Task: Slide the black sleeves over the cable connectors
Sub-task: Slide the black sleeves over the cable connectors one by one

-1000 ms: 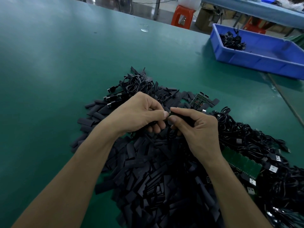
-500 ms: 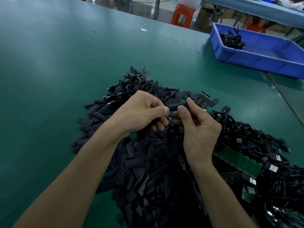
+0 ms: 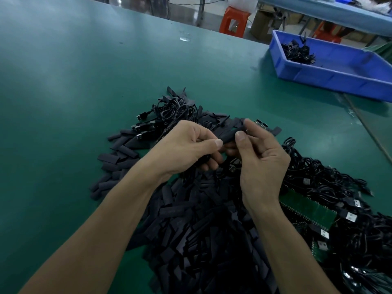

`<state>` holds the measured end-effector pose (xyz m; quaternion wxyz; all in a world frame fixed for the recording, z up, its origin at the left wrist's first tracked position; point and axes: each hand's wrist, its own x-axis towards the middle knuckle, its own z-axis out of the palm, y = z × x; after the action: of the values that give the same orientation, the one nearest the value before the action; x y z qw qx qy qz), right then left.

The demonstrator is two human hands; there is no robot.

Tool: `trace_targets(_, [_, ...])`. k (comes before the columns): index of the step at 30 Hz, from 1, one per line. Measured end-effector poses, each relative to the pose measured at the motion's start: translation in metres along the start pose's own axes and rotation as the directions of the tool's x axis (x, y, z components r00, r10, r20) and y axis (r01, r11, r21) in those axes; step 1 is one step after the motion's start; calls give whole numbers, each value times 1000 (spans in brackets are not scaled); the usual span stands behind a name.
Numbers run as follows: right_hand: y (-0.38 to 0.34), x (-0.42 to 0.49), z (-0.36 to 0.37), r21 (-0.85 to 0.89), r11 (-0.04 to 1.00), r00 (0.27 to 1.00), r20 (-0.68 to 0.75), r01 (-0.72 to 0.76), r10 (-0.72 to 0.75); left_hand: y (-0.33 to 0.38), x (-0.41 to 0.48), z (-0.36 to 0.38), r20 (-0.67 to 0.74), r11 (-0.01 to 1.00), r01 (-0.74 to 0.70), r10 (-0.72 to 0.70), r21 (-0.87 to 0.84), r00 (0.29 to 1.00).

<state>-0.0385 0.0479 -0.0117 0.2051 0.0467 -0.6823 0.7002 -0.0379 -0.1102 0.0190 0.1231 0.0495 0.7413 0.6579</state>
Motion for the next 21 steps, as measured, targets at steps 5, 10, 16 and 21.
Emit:
trace_targets(5, [1,1,-1,20,999,999,-30,-36,37,2,0,0,26,999,33,-33,-9,999])
trace_targets(10, [5,-1,-2,18,999,999,-14,-47,47,1,1,4,7,1000,23,-23,-8,1000])
trace_targets(16, [6,-2,0,48,997,998,-12,-61,62,-3,2,4,-33,999,-5,4,-44,999])
trace_targets(21, [-2,-2,-2,39,997,997,37,-69,67,-4,5,-1,-63,999,-14,11,-52,998])
